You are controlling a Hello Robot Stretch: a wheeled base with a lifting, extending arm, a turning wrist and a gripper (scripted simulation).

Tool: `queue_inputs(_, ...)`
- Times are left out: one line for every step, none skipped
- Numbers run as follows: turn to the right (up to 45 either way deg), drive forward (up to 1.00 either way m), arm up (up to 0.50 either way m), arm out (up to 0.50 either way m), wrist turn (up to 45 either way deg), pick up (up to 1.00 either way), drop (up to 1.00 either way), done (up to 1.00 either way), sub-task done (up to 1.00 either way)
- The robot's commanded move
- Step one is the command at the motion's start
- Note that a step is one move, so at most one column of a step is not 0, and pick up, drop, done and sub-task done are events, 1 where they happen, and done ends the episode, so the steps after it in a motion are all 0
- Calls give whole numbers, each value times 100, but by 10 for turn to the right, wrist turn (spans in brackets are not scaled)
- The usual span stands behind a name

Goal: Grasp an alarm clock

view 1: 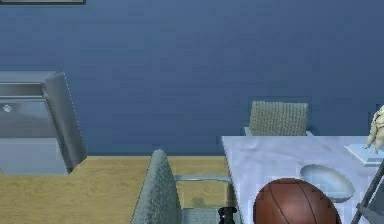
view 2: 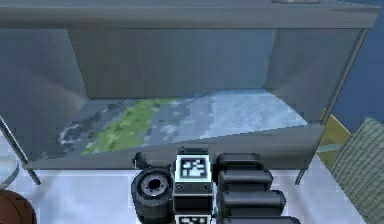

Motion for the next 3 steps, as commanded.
queue_inputs(0, 0, -30, 0, 0, 0, 0, 0, 0)
queue_inputs(0, 0, 0, 0, 0, 100, 0, 0, 0)
queue_inputs(0, 0, 10, 0, 0, 0, 0, 0, 0)
